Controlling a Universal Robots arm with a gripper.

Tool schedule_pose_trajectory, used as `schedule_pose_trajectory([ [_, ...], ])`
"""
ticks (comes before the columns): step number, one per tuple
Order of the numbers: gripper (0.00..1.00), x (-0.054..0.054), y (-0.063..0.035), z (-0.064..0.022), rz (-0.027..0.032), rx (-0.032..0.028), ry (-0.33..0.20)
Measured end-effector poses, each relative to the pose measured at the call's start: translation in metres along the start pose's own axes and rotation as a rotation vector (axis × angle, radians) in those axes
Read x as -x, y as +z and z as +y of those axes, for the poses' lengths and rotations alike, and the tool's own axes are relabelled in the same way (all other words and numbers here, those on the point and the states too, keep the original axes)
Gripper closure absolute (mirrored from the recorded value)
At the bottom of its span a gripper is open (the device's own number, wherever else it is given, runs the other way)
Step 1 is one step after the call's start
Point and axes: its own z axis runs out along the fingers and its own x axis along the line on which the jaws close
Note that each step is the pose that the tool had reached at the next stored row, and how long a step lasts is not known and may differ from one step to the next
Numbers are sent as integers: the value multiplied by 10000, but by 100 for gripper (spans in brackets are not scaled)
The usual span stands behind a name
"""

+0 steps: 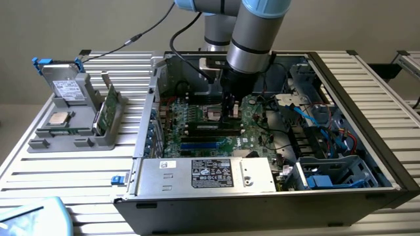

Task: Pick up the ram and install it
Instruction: 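Insert the ram into the slot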

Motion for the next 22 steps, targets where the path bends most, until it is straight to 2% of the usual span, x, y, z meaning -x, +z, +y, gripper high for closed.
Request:
schedule_pose_trajectory([
  [7, 87, 1, 12, 0, 56, -1, -16],
  [11, 87, 2, 15, -1, 68, -3, -17],
  [15, 87, 1, 18, -1, 146, -2, -10],
  [22, 87, 12, 19, -1, 185, -4, -3],
])
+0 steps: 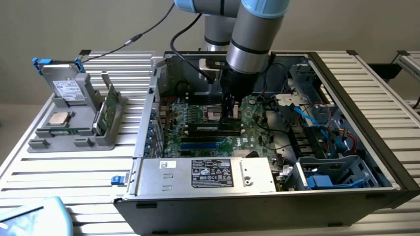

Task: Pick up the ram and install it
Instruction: 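Insert the ram into the slot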

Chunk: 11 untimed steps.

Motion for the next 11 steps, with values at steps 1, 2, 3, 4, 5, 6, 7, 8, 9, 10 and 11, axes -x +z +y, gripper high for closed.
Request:
schedule_pose_trajectory([
  [1, 87, 5, 0, 0, -1, 0, 0],
  [2, 87, 10, 0, 0, 0, 0, 0],
  [3, 87, 14, -1, 0, 0, 0, -1],
  [4, 87, 16, -1, 0, 1, 0, -2],
  [5, 87, 16, -1, 0, 1, 0, -4],
  [6, 87, 16, -1, 0, 2, 0, -6],
  [7, 87, 17, -1, 0, 1, -1, -9],
  [8, 87, 17, -1, 0, 3, -1, -13],
  [9, 87, 20, -1, 3, 6, -11, -15],
  [10, 87, 23, -1, 5, 11, -28, -19],
  [11, 87, 23, -1, 5, 15, -44, -30],
])
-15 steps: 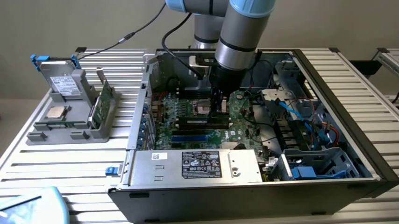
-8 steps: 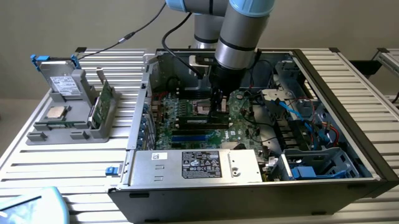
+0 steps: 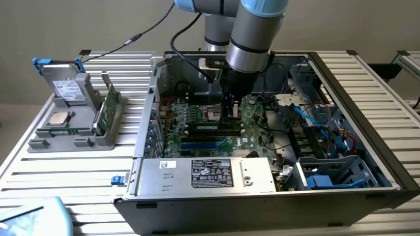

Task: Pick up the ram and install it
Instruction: 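Insert the ram into the slot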

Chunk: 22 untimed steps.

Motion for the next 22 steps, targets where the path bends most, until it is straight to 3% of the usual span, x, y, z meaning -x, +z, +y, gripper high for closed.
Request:
schedule_pose_trajectory([
  [4, 87, 1, 1, 11, 24, -59, -31],
  [10, 87, 3, 3, 23, 113, -67, -48],
  [22, 87, 11, 1, 1, 114, -68, -47],
])
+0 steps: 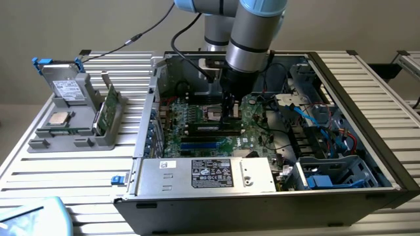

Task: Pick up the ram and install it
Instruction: 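Insert the ram into the slot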

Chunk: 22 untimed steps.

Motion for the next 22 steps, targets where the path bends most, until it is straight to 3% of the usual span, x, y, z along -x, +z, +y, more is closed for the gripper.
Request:
schedule_pose_trajectory([
  [22, 87, 13, 22, 8, -5, -30, 3],
])
